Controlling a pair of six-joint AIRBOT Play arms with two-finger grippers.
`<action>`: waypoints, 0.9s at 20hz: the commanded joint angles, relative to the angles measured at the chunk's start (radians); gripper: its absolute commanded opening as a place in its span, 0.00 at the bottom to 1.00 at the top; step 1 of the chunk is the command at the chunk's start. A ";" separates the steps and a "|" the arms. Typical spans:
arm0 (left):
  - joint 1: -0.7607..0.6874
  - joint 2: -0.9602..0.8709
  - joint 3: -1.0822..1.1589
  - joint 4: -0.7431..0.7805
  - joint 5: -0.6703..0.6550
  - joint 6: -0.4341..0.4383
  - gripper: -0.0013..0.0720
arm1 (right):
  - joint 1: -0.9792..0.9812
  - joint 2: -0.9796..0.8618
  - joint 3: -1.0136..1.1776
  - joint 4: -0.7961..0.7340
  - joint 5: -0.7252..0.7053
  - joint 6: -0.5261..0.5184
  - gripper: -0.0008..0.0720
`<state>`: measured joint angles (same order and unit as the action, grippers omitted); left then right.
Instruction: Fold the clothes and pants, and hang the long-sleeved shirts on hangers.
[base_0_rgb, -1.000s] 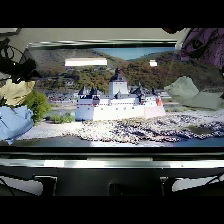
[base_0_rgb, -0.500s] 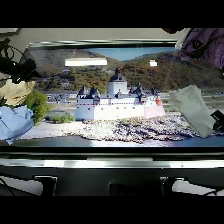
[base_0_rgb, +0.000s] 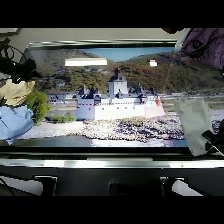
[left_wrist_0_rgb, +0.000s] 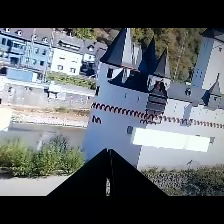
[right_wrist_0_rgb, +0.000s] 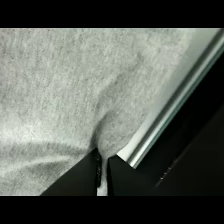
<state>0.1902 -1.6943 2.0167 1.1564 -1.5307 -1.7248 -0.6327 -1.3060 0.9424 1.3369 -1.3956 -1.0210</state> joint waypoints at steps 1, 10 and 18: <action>-0.001 0.000 0.000 0.000 0.000 0.000 0.04 | 0.000 0.016 -0.049 -0.049 -0.046 0.015 0.06; -0.001 0.000 0.000 0.000 0.000 0.000 0.04 | 0.000 0.016 -0.049 -0.196 -0.132 0.012 0.53; -0.001 0.003 0.000 0.000 0.001 0.026 0.04 | 0.047 0.051 0.251 0.357 0.190 -0.341 0.23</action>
<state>0.1902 -1.6939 2.0167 1.1557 -1.5311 -1.7210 -0.6193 -1.2724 1.0645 1.3937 -1.3842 -1.1866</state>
